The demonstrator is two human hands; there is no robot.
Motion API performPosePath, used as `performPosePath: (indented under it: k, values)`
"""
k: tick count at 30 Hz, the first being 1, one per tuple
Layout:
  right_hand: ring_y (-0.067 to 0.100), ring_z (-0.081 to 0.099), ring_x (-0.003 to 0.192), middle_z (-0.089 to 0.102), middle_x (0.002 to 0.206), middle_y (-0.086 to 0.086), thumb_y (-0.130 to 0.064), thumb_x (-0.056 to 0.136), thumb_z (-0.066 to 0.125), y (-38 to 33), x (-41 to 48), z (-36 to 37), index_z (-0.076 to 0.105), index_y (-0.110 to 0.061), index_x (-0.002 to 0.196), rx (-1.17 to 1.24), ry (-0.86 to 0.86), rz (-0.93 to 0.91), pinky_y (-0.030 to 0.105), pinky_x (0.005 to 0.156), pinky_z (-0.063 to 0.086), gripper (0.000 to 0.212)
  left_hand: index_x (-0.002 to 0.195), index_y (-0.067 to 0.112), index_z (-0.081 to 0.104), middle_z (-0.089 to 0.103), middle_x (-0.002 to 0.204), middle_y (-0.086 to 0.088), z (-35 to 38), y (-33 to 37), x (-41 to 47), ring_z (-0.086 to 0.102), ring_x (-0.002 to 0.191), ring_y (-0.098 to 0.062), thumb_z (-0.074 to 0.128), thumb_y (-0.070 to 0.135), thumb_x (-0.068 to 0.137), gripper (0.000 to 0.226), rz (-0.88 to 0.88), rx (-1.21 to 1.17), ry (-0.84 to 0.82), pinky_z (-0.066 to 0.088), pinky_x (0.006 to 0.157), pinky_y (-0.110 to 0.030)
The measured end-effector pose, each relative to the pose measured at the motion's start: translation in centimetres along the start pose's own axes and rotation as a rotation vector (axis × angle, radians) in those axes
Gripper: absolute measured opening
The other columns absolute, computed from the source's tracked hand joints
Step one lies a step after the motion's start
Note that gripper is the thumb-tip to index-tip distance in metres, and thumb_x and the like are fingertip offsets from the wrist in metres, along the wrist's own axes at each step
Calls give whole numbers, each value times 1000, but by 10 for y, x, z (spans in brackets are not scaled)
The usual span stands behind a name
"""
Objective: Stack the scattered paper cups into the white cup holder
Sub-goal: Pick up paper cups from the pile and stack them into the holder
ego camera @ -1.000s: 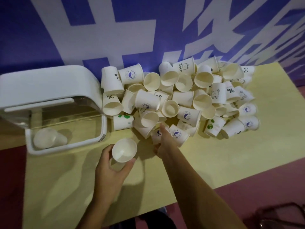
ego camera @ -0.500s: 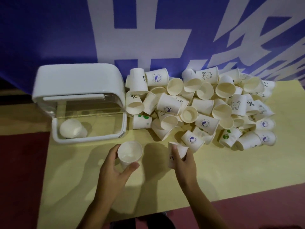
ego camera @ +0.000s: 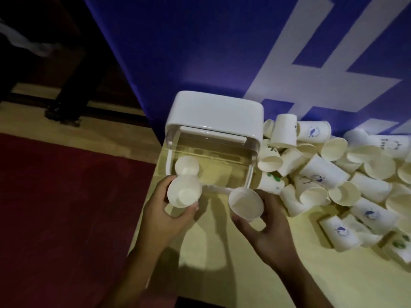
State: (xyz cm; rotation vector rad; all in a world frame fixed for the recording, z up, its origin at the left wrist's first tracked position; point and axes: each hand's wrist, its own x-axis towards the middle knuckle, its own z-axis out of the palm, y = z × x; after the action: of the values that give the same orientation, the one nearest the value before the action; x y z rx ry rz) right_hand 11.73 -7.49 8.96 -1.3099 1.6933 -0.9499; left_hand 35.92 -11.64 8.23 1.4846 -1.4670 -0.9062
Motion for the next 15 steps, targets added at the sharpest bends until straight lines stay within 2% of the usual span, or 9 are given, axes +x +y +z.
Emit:
performPosePath:
  k: [3,4,7,9,12,15]
  values:
    - [1,63,110,65,116,-28,-30,72,96,-5,9,22,62,-38,118,-28,-16,-20,13,87,48,58,127,32,56,65,121,18,-11,-13,30,66,113,-12,88,40,72,64,23,18,60,61,85,-41]
    - [2,62,111,66,117,-26,-33,70,96,-6,12,27,63,-37,118,-36,-11,-21,13,87,48,59,126,31,55,64,121,22,-12,-14,41,65,113,-8,90,36,72,65,25,22,67,59,86,-37]
    - [4,61,113,67,118,-23,-37,68,96,-5,15,36,64,-34,119,-36,11,-12,23,88,50,60,124,32,56,61,115,39,-6,-16,69,60,108,12,94,28,73,63,20,23,49,48,82,-10]
    - [5,62,113,68,119,-23,-39,67,95,-4,16,38,65,-35,118,-30,21,-4,27,88,50,59,127,26,59,62,113,35,-1,-24,81,58,105,16,93,28,73,63,14,23,28,44,79,-3]
    - [4,61,113,68,119,-25,-41,66,93,-1,15,38,65,-36,118,-24,26,33,25,87,49,59,127,28,60,65,117,25,5,-41,91,59,108,11,95,30,73,65,-12,31,-34,45,79,-5]
    - [-1,59,112,65,118,-31,-47,63,91,3,15,36,64,-37,118,-29,38,66,20,86,46,61,126,32,61,66,118,23,10,-61,93,60,108,9,96,33,71,65,-39,69,-83,46,77,-6]
